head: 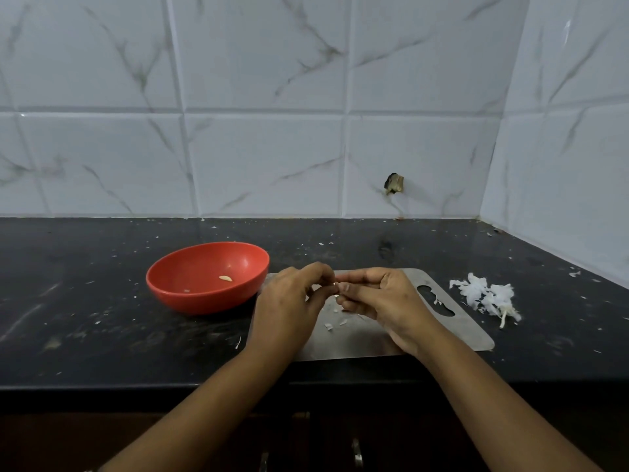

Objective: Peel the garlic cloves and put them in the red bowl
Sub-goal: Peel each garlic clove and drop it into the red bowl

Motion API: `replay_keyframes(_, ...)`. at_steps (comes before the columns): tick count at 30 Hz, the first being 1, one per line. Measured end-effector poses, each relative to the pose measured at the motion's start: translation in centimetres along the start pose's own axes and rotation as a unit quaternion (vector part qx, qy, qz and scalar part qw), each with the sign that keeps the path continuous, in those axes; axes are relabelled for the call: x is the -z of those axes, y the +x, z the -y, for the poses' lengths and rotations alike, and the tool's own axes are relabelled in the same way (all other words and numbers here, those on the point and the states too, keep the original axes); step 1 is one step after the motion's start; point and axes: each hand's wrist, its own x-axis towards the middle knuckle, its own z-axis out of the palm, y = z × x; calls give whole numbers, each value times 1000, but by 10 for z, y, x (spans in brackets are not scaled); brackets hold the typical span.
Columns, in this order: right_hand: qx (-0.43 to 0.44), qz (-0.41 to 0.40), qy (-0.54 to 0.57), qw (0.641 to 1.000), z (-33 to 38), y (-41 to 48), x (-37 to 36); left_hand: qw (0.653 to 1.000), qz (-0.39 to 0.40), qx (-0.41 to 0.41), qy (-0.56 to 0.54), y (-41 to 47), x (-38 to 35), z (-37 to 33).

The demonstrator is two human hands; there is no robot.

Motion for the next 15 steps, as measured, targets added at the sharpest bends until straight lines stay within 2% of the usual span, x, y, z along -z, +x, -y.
replay_keyframes(15, -75, -6, 48, 996, 7, -2, 2, 992, -14, -79, 97, -2, 2, -3)
